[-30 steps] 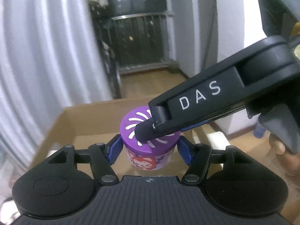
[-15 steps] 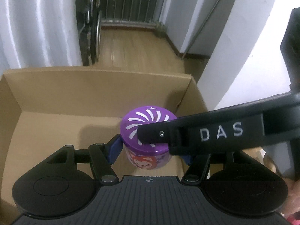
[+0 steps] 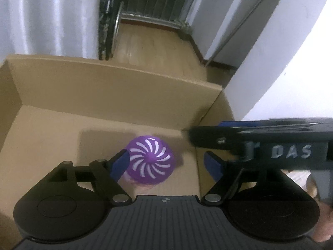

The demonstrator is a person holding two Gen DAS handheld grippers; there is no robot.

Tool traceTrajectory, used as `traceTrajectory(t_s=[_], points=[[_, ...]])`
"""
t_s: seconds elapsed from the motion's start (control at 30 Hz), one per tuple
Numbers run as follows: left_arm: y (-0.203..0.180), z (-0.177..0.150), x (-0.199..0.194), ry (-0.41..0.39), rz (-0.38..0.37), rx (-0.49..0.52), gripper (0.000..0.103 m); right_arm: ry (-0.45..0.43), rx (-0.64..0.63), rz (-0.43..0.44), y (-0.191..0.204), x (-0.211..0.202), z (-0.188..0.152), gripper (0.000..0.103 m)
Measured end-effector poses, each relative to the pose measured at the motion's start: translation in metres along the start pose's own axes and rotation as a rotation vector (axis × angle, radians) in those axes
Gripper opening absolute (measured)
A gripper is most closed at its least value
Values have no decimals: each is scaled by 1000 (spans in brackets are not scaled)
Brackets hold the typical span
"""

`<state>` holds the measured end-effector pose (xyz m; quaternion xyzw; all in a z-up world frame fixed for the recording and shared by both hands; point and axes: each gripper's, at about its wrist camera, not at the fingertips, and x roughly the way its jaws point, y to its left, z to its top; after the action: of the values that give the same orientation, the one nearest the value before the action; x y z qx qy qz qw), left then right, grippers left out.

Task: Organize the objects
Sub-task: 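Lower the jar into the box and open the right gripper, then move the right gripper to the red toothpaste tube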

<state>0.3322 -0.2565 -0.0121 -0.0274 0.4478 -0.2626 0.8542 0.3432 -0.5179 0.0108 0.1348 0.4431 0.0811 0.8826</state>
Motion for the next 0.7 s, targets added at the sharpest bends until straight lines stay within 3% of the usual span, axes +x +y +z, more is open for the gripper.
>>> traceTrajectory(t_s=[0.23,0.33,0.43,0.57,0.7], points=[[-3,-22,-89,-122,61,35,86,-106,48,68,6,-75,-28,56],[-2,-42,-141,-189,70,42,97,-154,63,126,12,-113,-51,59],[-3,-73,-192,-234,121,62,99,-183,70,188,22,-144,-80,61],[-2,-120,-230,-240,191,62,101,-165,77,281,38,-162,-126,65],[-1,-172,-228,-218,229,46,102,-43,112,336,56,-137,-167,65]])
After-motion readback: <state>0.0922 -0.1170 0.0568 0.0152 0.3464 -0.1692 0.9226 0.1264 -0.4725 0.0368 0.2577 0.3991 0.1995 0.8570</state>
